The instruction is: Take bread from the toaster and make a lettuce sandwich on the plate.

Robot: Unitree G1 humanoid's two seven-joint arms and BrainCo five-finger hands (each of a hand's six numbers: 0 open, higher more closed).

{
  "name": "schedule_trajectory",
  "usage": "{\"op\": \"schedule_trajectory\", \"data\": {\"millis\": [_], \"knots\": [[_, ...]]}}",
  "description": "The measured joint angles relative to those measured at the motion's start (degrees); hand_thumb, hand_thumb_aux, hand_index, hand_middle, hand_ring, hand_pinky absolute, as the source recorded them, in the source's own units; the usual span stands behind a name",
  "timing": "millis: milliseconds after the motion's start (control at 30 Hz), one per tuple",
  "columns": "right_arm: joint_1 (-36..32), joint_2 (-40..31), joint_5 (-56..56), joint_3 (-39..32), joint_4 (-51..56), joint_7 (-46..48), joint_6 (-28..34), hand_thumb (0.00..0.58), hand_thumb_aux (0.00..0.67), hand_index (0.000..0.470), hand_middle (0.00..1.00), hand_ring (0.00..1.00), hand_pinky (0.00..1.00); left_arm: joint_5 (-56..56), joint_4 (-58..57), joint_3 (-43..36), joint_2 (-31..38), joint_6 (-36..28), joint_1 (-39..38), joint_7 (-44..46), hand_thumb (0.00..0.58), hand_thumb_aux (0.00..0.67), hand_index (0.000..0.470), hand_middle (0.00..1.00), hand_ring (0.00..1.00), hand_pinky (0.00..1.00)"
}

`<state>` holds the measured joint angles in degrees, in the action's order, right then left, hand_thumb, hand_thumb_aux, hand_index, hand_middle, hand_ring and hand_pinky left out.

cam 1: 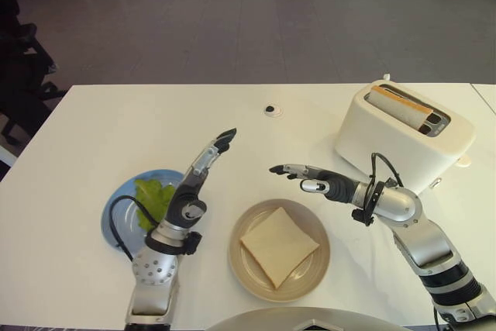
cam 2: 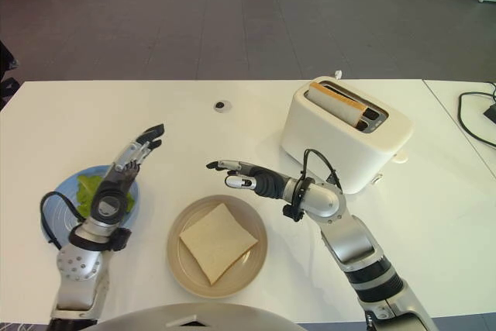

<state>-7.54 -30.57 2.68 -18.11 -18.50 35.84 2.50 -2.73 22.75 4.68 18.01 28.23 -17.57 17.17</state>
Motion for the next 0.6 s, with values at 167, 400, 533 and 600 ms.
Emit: {"op": "schedule_trajectory", "data": {"millis": [167, 400, 533, 600], "knots": [[2.11, 0.29, 0.91, 7.94, 4.02, -2.31, -7.41, 0.0, 0.0, 0.0, 0.0, 0.0, 0.0, -27.87, -10.02, 14.44, 19.58, -5.21, -3.67, -2.86, 0.0, 0.0, 0.0, 0.0, 0.0, 0.0], [3.9, 1.18, -1.07, 9.08, 8.77, -3.61, -12.41, 0.0, 0.0, 0.0, 0.0, 0.0, 0.0, -37.9, -30.78, 11.98, 28.28, -4.08, -3.15, -12.05, 0.062, 0.037, 0.026, 0.0, 0.0, 0.0], [3.91, 1.43, -1.63, 9.08, 9.62, -3.65, -13.21, 0.0, 0.0, 0.0, 0.0, 0.0, 0.0, -38.96, -35.62, 7.93, 29.26, -3.08, -0.02, -15.72, 0.0, 0.0, 0.0, 0.0, 0.0, 0.0], [3.91, 1.44, -1.64, 9.08, 9.81, -3.62, -13.38, 0.0, 0.0, 0.0, 0.0, 0.0, 0.0, -38.93, -36.59, 6.74, 29.65, -2.83, 0.63, -16.84, 0.0, 0.0, 0.0, 0.0, 0.0, 0.0]]}}
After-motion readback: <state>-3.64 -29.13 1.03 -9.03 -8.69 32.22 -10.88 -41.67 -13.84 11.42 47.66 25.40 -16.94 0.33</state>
